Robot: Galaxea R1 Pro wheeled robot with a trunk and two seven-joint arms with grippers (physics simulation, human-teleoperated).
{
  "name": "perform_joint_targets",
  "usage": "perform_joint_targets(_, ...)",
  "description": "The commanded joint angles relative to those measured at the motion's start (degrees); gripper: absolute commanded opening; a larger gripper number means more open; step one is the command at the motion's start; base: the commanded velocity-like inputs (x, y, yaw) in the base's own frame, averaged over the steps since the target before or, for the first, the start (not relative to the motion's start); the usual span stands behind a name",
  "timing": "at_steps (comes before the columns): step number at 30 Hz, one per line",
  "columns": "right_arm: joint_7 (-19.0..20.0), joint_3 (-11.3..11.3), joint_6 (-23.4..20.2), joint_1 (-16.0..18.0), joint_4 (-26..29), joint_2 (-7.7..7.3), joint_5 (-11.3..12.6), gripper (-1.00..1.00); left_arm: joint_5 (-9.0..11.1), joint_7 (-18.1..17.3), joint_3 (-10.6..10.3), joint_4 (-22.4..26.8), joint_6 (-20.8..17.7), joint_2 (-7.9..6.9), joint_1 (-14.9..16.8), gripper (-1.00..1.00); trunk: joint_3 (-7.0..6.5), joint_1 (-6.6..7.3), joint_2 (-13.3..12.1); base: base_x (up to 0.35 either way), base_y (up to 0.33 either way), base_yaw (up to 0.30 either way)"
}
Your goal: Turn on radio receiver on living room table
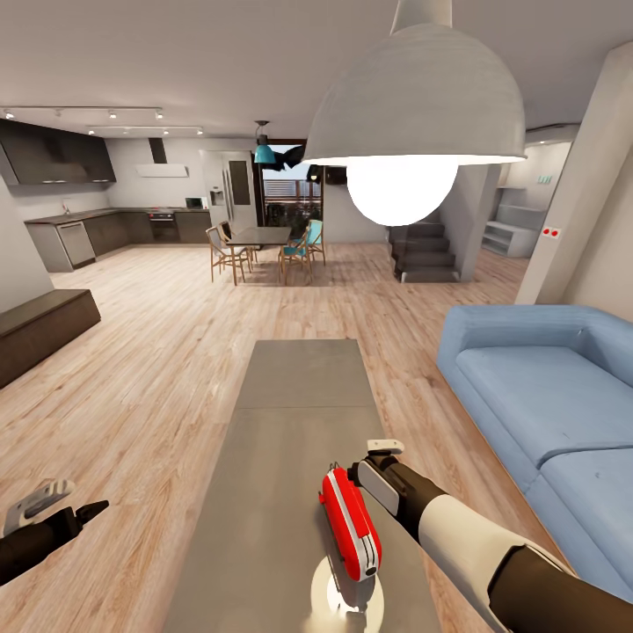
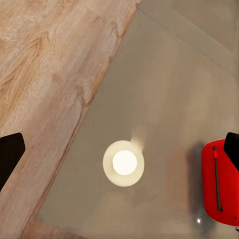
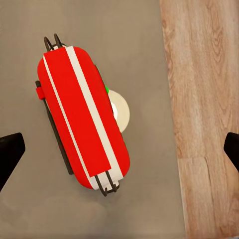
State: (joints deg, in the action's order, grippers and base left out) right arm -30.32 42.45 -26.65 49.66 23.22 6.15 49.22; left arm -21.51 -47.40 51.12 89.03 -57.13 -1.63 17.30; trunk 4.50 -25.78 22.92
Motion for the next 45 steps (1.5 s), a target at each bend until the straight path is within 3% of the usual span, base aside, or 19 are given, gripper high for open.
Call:
perform_joint_targets(1,0.00,0.00,0.00,0.00,0.00,0.00,0.00,1.00,0.00,-0.01,0.01,0.00,0.00,-0.01,-0.01,1.00,0.00,0.00,0.00,0.000,0.000,0.000)
perform_joint_targets(45,-0.35,0.52,-0.16,0.00,0.42,0.09,0.05,1.00,0.22,-0.47,0.10,-0.06,0.01,0.69,-0.04,1.00,0.00,0.00,0.00,0.000,0.000,0.000)
